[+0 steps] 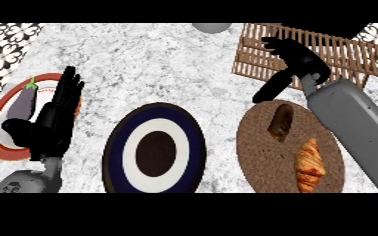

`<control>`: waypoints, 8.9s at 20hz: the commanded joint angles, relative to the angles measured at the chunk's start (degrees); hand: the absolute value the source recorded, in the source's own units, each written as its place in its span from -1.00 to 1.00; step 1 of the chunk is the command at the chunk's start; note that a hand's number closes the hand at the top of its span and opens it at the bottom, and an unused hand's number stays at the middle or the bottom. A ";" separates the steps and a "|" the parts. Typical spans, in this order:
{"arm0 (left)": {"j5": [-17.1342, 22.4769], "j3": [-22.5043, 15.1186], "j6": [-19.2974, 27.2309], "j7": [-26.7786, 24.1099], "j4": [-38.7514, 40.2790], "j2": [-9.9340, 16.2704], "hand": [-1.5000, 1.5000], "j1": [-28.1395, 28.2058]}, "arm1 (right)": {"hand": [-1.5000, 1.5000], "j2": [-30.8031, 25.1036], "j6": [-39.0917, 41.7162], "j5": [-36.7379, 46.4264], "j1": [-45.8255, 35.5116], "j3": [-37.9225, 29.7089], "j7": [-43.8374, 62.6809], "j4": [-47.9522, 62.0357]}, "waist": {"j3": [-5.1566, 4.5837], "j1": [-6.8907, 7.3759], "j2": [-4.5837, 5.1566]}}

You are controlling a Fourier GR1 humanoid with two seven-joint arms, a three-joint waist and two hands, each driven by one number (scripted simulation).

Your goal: Pick the sweet potato from the placemat and place it in the tiered shelf

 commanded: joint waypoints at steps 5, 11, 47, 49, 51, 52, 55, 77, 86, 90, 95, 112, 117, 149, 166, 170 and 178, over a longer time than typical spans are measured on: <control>0.20 0.56 -0.97 0.44 0.25 -0.23 0.00 -0.70 | -1.00 4.41 16.57 5.88 -11.10 12.32 17.41 6.28 | 0.05 0.87 0.47; 0.47 1.86 -1.47 2.80 -3.24 1.36 0.00 0.38 | -1.00 9.75 16.92 7.99 -10.96 15.22 20.43 13.71 | 0.17 0.26 0.28; -3.49 6.24 -5.20 -0.32 -0.43 -4.52 0.00 2.80 | -1.00 7.81 20.08 26.65 1.83 13.45 12.44 18.73 | 0.20 -1.15 0.26; -4.60 5.65 -5.16 3.95 -4.41 -4.02 0.00 3.39 | -1.00 9.37 21.58 27.64 2.86 11.61 14.72 15.49 | 0.21 -1.15 0.16; -5.53 6.35 -5.41 1.88 -2.92 -4.61 0.00 2.77 | -1.00 8.47 21.21 29.70 3.59 11.03 12.35 16.97 | 0.21 -1.07 0.20; -7.64 4.48 -2.79 6.75 -4.07 -5.80 0.00 -0.02 | -1.00 9.49 19.76 30.65 4.04 10.47 10.65 18.88 | 0.23 -1.06 0.24; -8.90 4.61 -2.45 7.56 -5.53 -6.60 0.00 0.39 | -1.00 10.12 19.97 32.60 6.16 9.21 10.69 18.33 | 0.23 -1.08 0.22; -7.86 10.51 -7.70 5.20 -4.12 -6.61 0.00 3.20 | 1.00 20.45 -4.85 42.22 18.36 3.93 4.41 5.17 | 0.29 -2.98 -0.46; -8.30 10.74 -8.35 5.20 -5.31 -6.88 0.00 4.05 | 1.00 23.79 -5.13 44.91 18.36 2.67 14.40 -18.42 | 0.17 -2.04 -0.34; -7.33 11.14 -9.38 5.81 -4.55 -6.68 0.00 3.85 | 1.00 27.71 -14.73 48.95 18.85 0.31 15.61 -25.31 | 0.19 -2.29 -0.31; -10.44 9.03 -7.31 4.81 -4.46 -8.72 0.00 3.60 | 1.00 25.57 -8.48 57.38 15.05 -4.55 24.43 -35.74 | 0.16 -2.61 -0.29; -10.46 12.33 -9.75 4.77 -1.43 -9.82 0.00 0.56 | 1.00 22.10 -4.81 58.91 13.00 -24.34 13.28 -34.33 | 0.22 -1.07 0.32; -11.05 11.87 -10.94 7.16 -7.43 -8.54 0.00 2.92 | 1.00 17.02 -8.37 52.63 10.47 -34.87 3.91 -24.80 | 0.26 -0.76 0.32; -14.12 14.40 -13.60 4.71 -3.06 -13.43 0.00 2.37 | -1.00 16.45 -34.45 35.08 -5.57 -45.09 -28.09 21.33 | 0.22 -0.84 0.25; -15.32 15.22 -12.14 7.22 -6.94 -14.36 0.00 3.83 | -1.00 6.90 -28.28 25.87 12.96 -54.24 -12.53 -14.46 | 0.20 -2.72 -0.32; -13.99 16.80 -14.04 4.97 -4.83 -13.62 0.00 4.18 | -1.00 3.51 -21.24 20.34 21.99 -59.01 -8.49 -25.14 | 0.19 -2.84 -0.21; -13.78 17.09 -15.39 5.54 -2.10 -13.82 0.00 1.55 | -1.00 2.58 -10.50 3.56 37.63 -70.88 -12.75 -37.86 | 0.22 -2.26 0.07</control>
